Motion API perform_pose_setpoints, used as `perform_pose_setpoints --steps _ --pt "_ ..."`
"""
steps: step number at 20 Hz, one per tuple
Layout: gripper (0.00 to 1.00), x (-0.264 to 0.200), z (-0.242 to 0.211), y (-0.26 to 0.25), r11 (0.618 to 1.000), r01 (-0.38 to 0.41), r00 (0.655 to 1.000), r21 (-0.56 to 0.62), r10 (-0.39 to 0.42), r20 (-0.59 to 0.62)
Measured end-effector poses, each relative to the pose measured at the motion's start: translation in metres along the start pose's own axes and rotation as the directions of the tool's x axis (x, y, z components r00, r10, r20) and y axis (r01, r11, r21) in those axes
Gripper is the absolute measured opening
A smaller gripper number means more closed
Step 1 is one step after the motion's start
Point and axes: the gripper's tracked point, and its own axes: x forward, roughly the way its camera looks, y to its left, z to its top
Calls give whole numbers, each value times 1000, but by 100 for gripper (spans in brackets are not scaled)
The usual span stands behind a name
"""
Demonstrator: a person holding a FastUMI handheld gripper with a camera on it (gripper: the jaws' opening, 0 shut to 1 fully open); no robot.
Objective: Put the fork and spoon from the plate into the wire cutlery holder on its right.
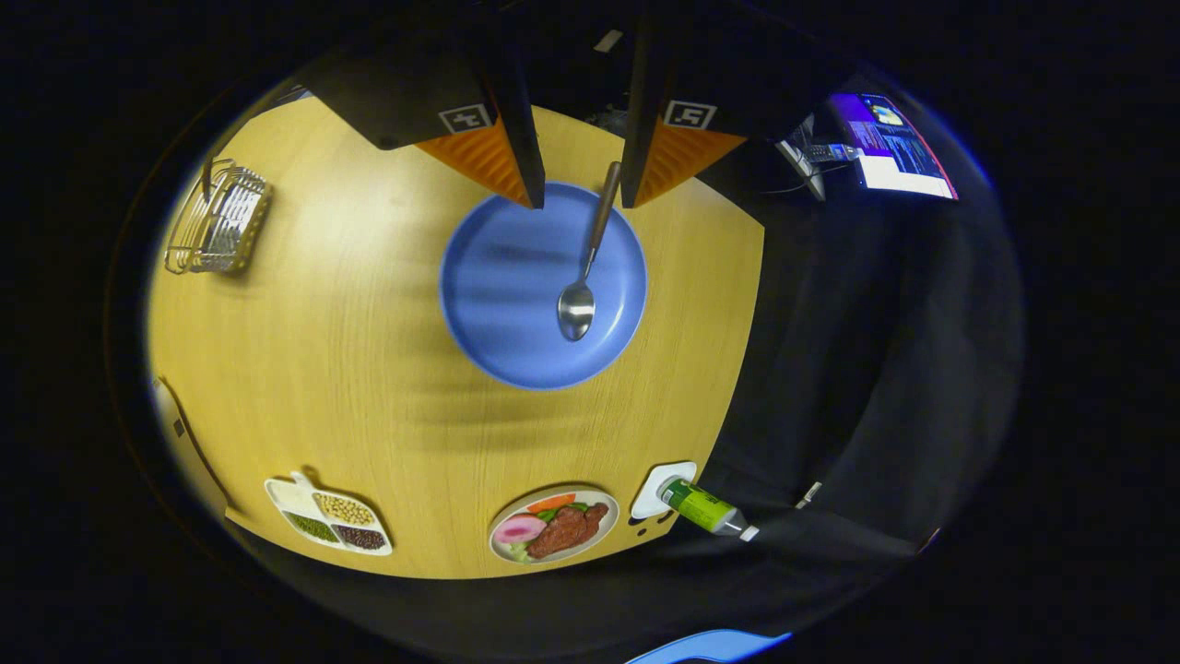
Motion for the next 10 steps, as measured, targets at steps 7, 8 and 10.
perform_pose_setpoints --steps 7,8,10 --pt "52 75 -6 1 995 83 994 51 -80 -72" --pt "52 82 -6 1 994 98 993 51 -94 -76" --pt "53 98 -9 -4 990 136 987 37 -132 -89"
